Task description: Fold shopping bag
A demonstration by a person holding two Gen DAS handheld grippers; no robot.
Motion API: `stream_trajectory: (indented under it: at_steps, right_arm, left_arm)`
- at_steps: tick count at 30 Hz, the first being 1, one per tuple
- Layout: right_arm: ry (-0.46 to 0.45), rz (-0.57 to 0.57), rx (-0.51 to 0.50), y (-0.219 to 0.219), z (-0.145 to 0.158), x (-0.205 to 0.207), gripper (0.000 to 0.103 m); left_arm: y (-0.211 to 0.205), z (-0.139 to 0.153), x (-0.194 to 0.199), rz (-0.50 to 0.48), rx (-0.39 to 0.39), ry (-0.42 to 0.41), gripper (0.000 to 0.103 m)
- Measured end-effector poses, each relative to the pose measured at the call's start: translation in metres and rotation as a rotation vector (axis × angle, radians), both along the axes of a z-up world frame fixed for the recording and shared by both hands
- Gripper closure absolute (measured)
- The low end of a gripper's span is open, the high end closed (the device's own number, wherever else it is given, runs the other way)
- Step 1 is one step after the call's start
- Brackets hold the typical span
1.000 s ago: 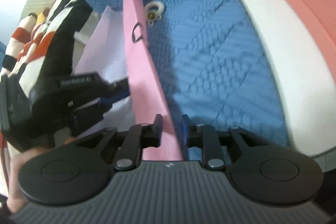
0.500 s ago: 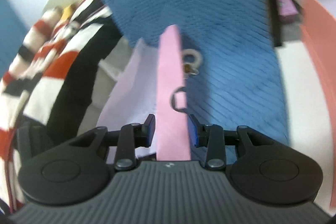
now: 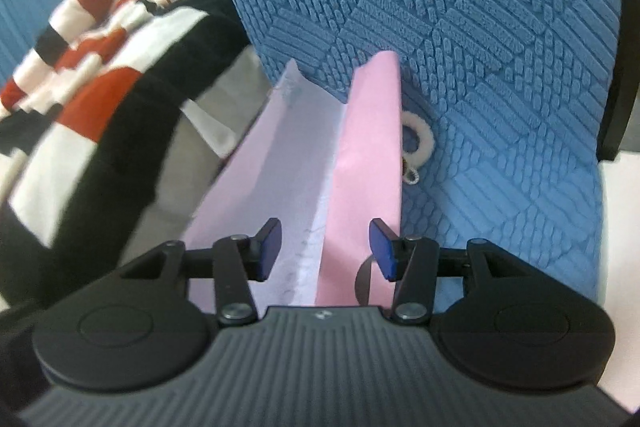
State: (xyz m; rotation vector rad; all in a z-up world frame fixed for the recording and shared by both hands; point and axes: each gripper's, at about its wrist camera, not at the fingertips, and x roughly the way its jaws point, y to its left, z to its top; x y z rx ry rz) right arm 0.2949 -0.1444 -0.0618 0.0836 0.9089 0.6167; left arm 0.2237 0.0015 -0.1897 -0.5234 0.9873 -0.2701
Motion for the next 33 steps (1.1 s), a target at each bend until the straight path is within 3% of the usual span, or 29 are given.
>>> stream_trajectory:
  at_steps: [8, 11, 13, 15, 16, 17, 23, 28, 33]
  right_arm:
    - [-0.046, 0.030, -0.256, 0.021, -0.013, -0.001, 0.052]
    - [-0.039, -0.005, -0.307, 0.019, -0.014, 0.004, 0.053]
    - [-0.016, -0.045, -0.288, 0.010, -0.013, 0.009, 0.054]
    - [0.008, -0.082, -0.242, -0.003, -0.010, 0.011, 0.065]
    - [0.023, -0.097, -0.231, -0.009, -0.010, 0.013, 0.082]
    - [0.038, -0.108, -0.226, -0.013, -0.010, 0.015, 0.092]
    - [0.168, -0.166, -0.100, -0.042, -0.013, 0.029, 0.098]
    - [0.255, -0.212, -0.054, -0.055, -0.017, 0.022, 0.099]
    - [0.243, -0.185, -0.136, -0.057, -0.024, 0.008, 0.099]
  left_arm:
    - [-0.001, 0.000, 0.002, -0.011, 0.015, 0.002, 0.092]
    - [-0.003, 0.000, 0.002, -0.015, 0.022, -0.001, 0.092]
    - [-0.003, 0.000, 0.002, -0.017, 0.028, -0.003, 0.092]
    - [-0.003, 0.000, 0.002, -0.017, 0.029, -0.002, 0.092]
    - [-0.003, 0.000, 0.003, -0.018, 0.030, -0.002, 0.092]
    - [-0.003, 0.000, 0.003, -0.019, 0.031, -0.002, 0.092]
    - [-0.004, 0.001, 0.003, -0.032, 0.048, 0.000, 0.092]
    - [-0.004, 0.004, 0.002, -0.044, 0.075, 0.000, 0.092]
    - [-0.008, 0.005, 0.002, -0.076, 0.105, 0.000, 0.092]
